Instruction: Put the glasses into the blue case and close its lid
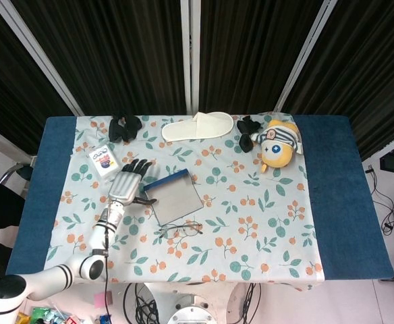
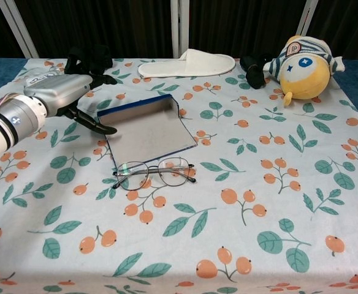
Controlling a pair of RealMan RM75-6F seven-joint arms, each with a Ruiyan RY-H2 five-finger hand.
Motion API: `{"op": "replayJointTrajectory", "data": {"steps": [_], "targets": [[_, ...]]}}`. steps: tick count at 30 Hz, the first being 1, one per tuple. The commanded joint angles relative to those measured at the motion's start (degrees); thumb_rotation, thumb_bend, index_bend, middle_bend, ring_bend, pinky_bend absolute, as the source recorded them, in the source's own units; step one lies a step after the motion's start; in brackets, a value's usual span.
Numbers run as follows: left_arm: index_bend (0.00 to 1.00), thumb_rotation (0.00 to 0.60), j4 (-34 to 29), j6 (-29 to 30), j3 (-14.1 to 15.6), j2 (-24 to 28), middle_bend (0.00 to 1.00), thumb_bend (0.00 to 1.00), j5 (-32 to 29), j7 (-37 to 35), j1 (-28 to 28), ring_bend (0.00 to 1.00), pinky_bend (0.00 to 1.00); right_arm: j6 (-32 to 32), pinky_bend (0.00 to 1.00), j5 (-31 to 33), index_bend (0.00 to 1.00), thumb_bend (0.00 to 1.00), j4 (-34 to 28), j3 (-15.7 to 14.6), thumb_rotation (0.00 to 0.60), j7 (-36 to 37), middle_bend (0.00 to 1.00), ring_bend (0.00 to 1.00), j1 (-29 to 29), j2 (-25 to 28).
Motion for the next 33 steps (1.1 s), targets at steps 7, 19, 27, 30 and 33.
{"op": "replayJointTrajectory", "data": {"steps": [7,19,27,30,33], "targets": [[0.09,0.385,3.55,1.62,-0.65,-0.64,0.06,0.00,0.99,-0.19,-0.21,0.05,0.18,0.01,0.00,-0.07,0.00,0.24,-0.69,0.03,0.600,-0.98,0.00,0.00,0.02,0.24],[0.08,0.472,-13.42,7.54,0.71,9.19,0.06,0.10,3.60,-1.39,4.80,0.05,0.18,-1.52,0.00,0.19,0.00,0.24,0.28,0.14,0.600,-0.23,0.00,0.00,0.70,0.17],[0.14,0.594,-36.18,9.57,7.01,20.74,0.06,0.11,8.80,-0.21,9.51,0.05,0.18,-2.25,0.00,-0.07,0.00,0.24,0.89,0.19,0.600,0.31,0.00,0.00,1.28,0.16],[0.16,0.597,-40.87,9.87,8.25,21.19,0.06,0.13,9.80,1.46,9.98,0.05,0.18,-2.12,0.00,-0.49,0.00,0.24,0.58,0.04,0.600,-0.27,0.00,0.00,1.40,0.07],[0.20,0.597,-43.94,8.87,8.42,20.14,0.06,0.16,8.67,2.85,9.71,0.05,0.18,-1.55,0.00,-1.48,0.00,0.25,0.34,-0.34,0.600,-0.88,0.00,0.00,1.40,-0.27]]}}
